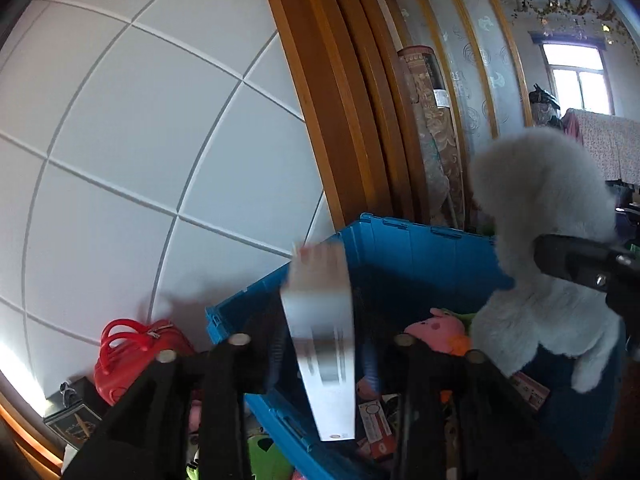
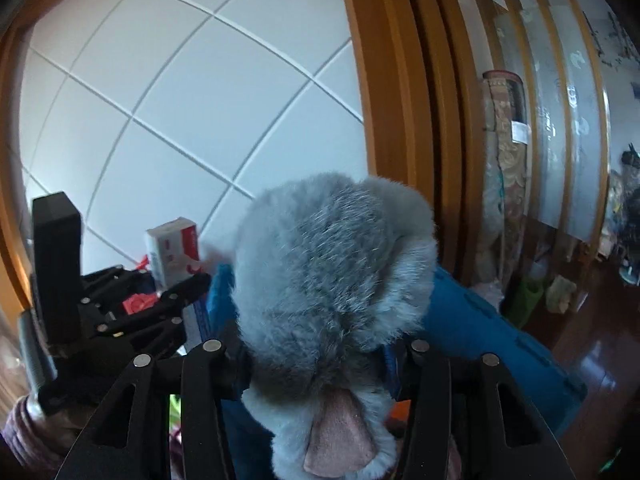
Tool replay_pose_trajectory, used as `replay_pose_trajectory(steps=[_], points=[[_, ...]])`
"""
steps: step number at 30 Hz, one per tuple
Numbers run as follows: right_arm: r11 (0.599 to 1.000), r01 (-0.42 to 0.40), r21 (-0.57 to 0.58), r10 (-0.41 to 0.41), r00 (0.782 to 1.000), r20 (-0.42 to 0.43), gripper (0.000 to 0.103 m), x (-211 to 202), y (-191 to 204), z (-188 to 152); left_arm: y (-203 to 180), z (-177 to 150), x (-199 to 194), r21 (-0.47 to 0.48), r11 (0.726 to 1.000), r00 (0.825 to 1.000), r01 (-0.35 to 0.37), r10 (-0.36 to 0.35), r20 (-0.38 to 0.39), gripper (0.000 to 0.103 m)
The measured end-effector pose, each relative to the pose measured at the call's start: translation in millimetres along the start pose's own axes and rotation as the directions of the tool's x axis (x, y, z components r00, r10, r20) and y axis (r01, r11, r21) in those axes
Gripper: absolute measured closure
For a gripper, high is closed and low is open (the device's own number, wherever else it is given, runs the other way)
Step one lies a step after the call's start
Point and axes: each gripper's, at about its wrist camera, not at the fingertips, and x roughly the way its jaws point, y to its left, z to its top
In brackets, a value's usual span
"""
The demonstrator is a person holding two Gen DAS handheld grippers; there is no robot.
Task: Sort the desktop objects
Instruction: 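Carry the grey plush and white box to the blue crate and release, then grasp the green frog plush with the right tool while the left grasps the tape roll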
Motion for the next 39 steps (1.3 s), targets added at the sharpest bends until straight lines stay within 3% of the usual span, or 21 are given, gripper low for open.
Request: replay_pose_trajectory(steps=[1,3,9,15,20,24,26,31,39], points=[[1.000,0.016,0.002,-0.016,1.000,-0.005,0.030,12.0,-7.7,4.5,-4.3,5.5,8.1,-0.004,1.000,1.000,-0.023,0.023,-0.005,0.018],[0.999,0.038,0.030,-0.038,0.999,-0.005,0.022,25.3,-25.5,8.9,-7.8,14.2,9.0,-0.023,0.997,0.997,-0.076,0.076,0.029,0.002],[0.996,-0.033,0.085,0.027,0.998,0.062,0.017,17.1,-53.9,17.6,-6.5,14.3,-3.8,-0.066,0.991,0.991,-0.118,0.122,0.060,0.001],[0.988,-0.131,0.084,0.122,0.987,0.104,0.011,1.2,-51.8,7.7,13.7,-23.7,-33.3,-0.131,0.974,0.980,-0.183,0.191,0.050,0.001],[0.984,-0.174,0.040,0.169,0.981,0.097,0.011,-8.7,-25.7,-10.2,41.5,-58.7,-64.6,-0.156,0.953,0.962,-0.261,0.271,0.040,0.001],[0.979,-0.202,0.022,0.199,0.977,0.076,0.011,-14.3,1.9,-19.9,80.8,-88.7,-98.6,-0.166,0.926,0.936,-0.339,0.350,0.044,0.001],[0.974,-0.225,0.015,0.223,0.972,0.067,0.011,-16.0,18.4,-23.2,106.9,-103.7,-115.0,-0.173,0.903,0.914,-0.394,0.405,0.035,0.001],[0.959,-0.283,-0.008,0.283,0.958,0.034,0.010,-12.7,79.5,-37.8,171.8,-138.5,-157.4,-0.204,0.860,0.878,-0.467,0.478,0.007,0.001],[0.934,-0.357,-0.033,0.355,0.934,-0.043,0.010,5.8,187.1,-74.4,248.3,-201.4,-207.0,-0.200,0.831,0.852,-0.519,0.523,-0.033,0.001]])
